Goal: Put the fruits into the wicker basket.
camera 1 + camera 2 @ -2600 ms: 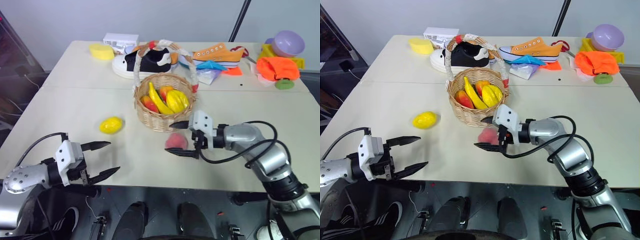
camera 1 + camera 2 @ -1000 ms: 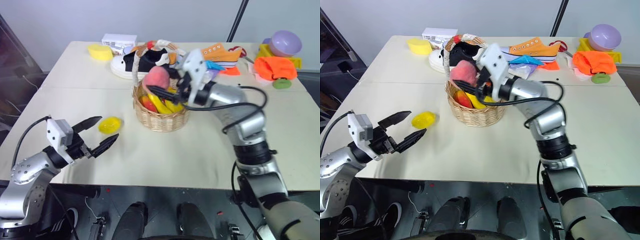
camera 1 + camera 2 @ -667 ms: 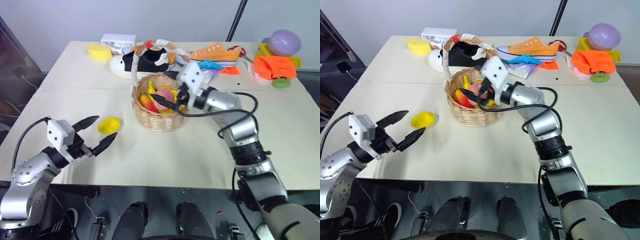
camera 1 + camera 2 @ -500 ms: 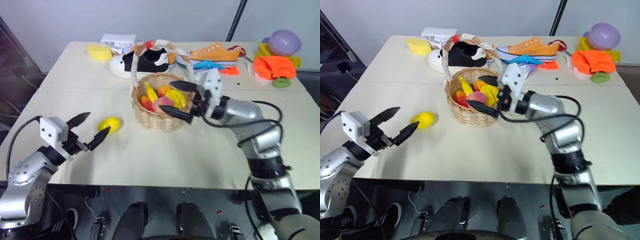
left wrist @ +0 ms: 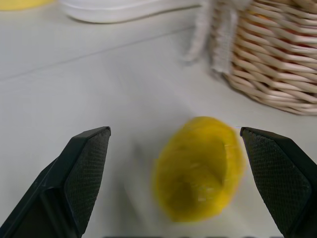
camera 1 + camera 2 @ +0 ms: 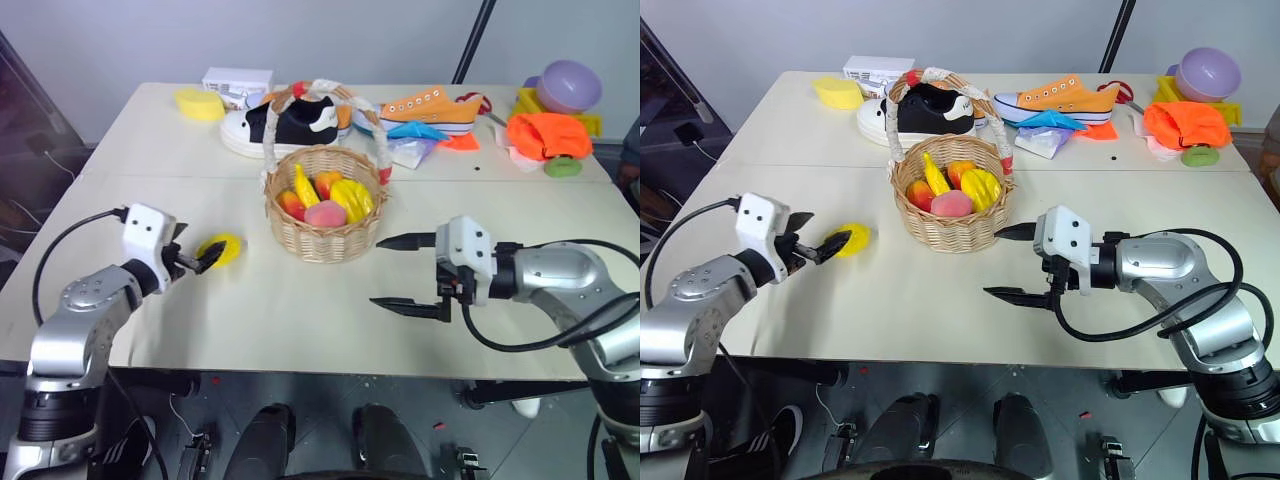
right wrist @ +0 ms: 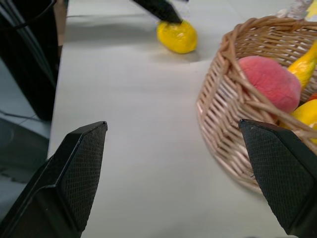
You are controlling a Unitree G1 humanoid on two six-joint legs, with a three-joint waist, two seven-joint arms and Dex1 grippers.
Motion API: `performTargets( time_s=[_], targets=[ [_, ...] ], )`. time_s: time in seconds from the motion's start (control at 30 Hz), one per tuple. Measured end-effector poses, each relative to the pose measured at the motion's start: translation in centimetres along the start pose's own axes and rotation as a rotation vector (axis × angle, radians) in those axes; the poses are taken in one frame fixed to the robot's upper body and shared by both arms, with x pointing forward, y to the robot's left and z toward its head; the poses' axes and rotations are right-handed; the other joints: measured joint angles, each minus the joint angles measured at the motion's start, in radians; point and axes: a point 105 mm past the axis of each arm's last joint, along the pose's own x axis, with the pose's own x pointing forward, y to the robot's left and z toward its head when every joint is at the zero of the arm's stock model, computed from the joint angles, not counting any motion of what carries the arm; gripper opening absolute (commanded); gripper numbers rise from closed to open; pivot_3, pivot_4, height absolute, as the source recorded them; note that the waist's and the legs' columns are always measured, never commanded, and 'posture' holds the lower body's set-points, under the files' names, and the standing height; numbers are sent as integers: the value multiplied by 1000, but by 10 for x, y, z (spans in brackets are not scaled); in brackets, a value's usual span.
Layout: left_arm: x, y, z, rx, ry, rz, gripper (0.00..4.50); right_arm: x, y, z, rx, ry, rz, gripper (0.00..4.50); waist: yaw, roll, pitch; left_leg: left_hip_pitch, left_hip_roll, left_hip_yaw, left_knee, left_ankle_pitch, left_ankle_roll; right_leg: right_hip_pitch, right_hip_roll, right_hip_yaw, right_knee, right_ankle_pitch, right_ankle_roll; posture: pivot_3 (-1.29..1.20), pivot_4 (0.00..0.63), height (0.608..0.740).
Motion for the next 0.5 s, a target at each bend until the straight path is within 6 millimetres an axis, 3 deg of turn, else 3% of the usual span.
performTargets(
  time_s=[0.27,0.4,0.5],
  targets=[
    [15,-11,-20,34,115,-125,4500,4,-3,2,3,-20,-24,4445,-1,0,0,0,0,0,0,0,0,-1,0,0,0,0,0,0,150,740],
    [23,-6,-19,50,137,-122,4500,4,-4,2,5,-25,-35,4445,0,-1,0,0,0,0,0,0,0,0,0,0,0,0,0,0,150,740],
    [25,-3,-17,63,138,-113,3755,5,-5,2,10,-31,-47,4500,-1,-1,0,0,0,0,0,0,0,-1,0,0,0,0,0,0,150,740]
  ],
)
